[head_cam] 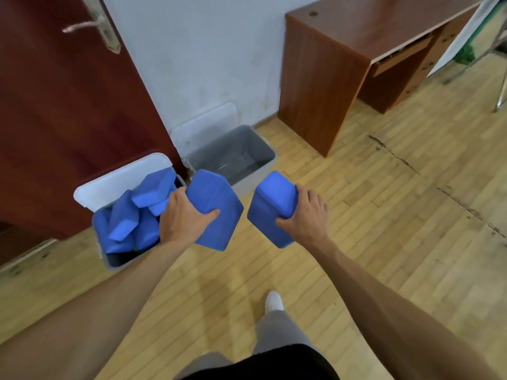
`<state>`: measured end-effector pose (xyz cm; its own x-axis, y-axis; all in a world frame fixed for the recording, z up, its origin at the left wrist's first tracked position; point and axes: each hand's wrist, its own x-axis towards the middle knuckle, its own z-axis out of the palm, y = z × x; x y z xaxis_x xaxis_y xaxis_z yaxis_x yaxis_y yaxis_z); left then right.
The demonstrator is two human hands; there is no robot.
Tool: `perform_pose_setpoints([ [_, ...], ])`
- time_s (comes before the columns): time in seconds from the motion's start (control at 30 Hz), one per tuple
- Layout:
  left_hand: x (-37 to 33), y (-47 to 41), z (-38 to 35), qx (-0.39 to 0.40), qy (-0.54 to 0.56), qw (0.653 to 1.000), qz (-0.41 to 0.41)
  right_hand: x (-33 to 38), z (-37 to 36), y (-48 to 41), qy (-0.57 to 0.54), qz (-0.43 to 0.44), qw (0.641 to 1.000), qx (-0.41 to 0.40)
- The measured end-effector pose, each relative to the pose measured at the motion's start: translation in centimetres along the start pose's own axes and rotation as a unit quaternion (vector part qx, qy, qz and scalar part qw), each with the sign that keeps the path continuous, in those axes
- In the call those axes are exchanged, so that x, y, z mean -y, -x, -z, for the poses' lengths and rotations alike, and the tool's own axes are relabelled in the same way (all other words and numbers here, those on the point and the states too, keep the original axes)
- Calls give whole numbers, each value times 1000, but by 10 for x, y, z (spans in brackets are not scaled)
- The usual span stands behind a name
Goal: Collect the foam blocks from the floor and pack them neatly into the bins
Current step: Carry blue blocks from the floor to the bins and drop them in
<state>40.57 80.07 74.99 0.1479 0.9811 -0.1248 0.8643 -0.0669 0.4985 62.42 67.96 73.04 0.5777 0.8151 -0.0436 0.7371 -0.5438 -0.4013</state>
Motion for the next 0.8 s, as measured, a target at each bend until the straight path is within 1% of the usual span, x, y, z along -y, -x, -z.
perform_pose_setpoints([
  [0.07, -18, -40, 4, -4, 1, 1000, 9, 11, 2, -52, 3, 27, 1000, 6],
  [0.2, -29, -108, 20, -36, 4, 999, 31, 45, 1, -140, 12, 65, 998, 18],
  [0.3, -26, -159, 27, -49, 12, 997, 65, 76, -12, -196, -1, 69, 997, 25],
  [0.4, -8, -215, 20, -49, 37, 994, 93, 103, -39, -245, 7, 73, 997, 24],
  [0.57, 33, -311, -29, -52, 69, 990, 114, 129, -113, -324, 15, 96, 995, 25],
  [0.63, 44, -338, -51, -61, 74, 988, 124, 132, -141, -349, 9, 88, 996, 26],
  [0.73, 64, -381, -98, -74, 101, 983, 138, 126, -195, -388, -23, 76, 997, 15],
  [0.8, 80, -414, -143, -81, 107, 981, 144, 112, -243, -415, -32, 71, 997, 10],
])
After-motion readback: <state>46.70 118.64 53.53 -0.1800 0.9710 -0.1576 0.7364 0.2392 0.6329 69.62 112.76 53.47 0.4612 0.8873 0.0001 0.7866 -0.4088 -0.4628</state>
